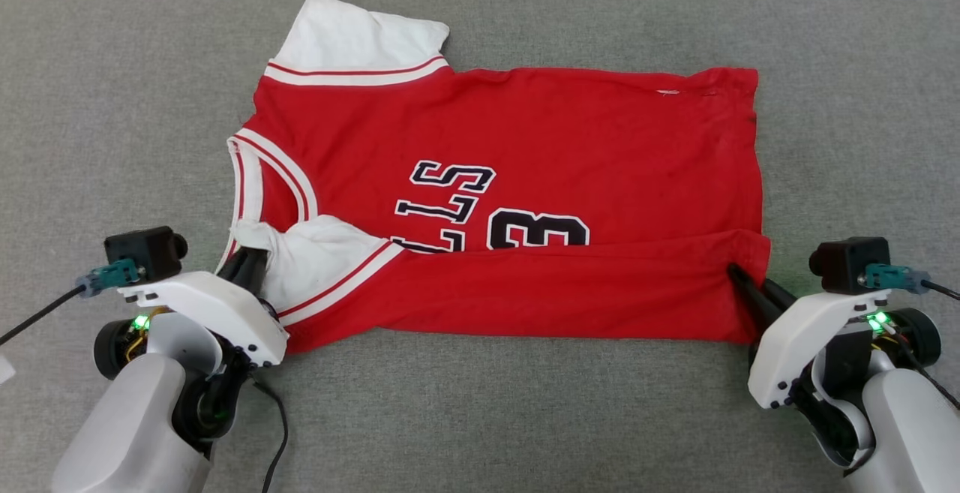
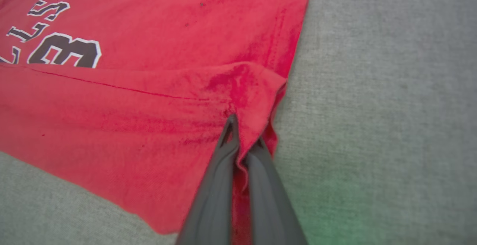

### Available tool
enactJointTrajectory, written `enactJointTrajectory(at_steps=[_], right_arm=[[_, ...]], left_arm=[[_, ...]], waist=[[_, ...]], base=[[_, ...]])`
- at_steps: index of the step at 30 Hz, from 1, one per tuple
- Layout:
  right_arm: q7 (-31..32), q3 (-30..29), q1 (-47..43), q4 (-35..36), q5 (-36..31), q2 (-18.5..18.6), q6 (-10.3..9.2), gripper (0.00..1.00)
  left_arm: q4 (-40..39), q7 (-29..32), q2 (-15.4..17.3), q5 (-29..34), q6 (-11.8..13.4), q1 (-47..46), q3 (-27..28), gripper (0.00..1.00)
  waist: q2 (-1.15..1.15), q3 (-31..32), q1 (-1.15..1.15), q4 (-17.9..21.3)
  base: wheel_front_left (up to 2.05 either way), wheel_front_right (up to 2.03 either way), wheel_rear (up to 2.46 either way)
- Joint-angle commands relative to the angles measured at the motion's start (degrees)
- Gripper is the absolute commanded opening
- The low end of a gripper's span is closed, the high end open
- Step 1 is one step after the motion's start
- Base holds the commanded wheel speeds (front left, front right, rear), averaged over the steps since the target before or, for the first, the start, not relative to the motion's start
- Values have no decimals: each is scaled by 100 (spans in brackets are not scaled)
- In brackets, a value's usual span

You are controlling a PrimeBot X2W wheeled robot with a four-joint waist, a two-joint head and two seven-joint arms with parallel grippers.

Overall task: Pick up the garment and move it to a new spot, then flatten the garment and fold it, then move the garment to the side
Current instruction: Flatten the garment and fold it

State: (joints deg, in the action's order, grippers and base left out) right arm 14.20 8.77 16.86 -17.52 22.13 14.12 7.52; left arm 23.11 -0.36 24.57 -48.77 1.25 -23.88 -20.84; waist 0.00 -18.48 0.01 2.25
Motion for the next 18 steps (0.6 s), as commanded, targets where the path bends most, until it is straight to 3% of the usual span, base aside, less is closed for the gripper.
enactJointTrajectory(at_steps=[1, 2, 3, 9, 13, 16, 18], right_arm=[[-35, 42, 75, -110, -6, -30, -7, 9], [-66, 65, 96, -184, 6, -34, -7, 57], [-101, 86, 105, -257, 19, -34, -7, 100], [-729, 108, 100, -209, 113, 11, -6, 100], [-1081, 39, 22, 60, 69, 41, -6, 100], [-1201, -89, -72, 338, -13, 45, -6, 100], [-1244, -297, -255, 776, -124, -71, -6, 100]], left_arm=[[93, 39, -14, -43, -45, -116, -9, 33], [195, 66, -41, -71, -87, -160, -17, 90], [275, 74, -75, -102, -128, -188, -20, 100], [569, -56, -65, -283, -218, -213, 148, 100], [499, 4, 137, -307, -169, -112, 226, 100], [297, 192, 360, -278, -117, -46, 227, 100], [-98, 709, 757, -318, -48, 87, 199, 100]], waist=[[0, 10, -1, 13], [0, 22, -1, 16], [0, 37, -1, 15], [0, 243, -1, 9], [0, 420, -1, 40], [0, 577, -1, 44], [0, 745, -1, 63]], base=[[0, 0, 0], [0, 0, 0], [0, 0, 0], [0, 0, 0], [0, 0, 0], [0, 0, 0], [0, 0, 0]])
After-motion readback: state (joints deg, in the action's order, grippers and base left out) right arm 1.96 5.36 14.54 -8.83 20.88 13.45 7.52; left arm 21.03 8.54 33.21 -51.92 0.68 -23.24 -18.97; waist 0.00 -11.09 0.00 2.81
